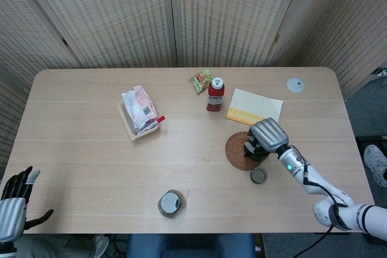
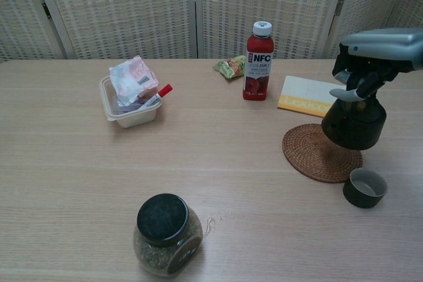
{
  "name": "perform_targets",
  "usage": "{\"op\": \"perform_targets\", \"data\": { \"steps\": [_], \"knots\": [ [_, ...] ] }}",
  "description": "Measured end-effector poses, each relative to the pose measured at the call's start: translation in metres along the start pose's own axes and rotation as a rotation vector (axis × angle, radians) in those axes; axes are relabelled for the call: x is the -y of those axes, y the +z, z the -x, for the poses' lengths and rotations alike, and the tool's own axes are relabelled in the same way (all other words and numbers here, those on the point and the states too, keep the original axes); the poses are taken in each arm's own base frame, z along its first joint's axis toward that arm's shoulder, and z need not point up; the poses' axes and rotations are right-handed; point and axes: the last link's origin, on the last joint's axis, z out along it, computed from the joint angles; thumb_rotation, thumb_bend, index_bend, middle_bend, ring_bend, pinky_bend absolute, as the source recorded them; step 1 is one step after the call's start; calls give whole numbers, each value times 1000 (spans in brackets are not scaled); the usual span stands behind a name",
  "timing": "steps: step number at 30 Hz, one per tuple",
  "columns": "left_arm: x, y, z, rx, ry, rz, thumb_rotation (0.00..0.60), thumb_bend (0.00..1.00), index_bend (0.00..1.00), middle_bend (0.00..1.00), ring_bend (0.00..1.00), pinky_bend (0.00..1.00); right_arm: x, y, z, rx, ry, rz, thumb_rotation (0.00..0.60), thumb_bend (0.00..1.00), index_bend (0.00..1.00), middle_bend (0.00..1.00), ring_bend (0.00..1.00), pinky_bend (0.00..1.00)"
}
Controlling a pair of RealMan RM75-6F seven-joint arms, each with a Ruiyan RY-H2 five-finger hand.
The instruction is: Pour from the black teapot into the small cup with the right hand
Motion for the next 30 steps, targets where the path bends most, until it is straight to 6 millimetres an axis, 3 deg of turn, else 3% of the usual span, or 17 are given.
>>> {"op": "perform_targets", "data": {
  "steps": [17, 30],
  "knots": [
    [-1, -1, 0, 0, 2, -1, 600, 13, 0, 0, 0, 0, -7, -29, 9, 19, -102, -27, 481, 446, 892, 977, 922, 581],
    [-8, 2, 3, 4, -3, 19, 600, 13, 0, 0, 0, 0, -17, -52, 9, 44, -278, -34, 483, 447, 892, 977, 922, 581]
  ]
}}
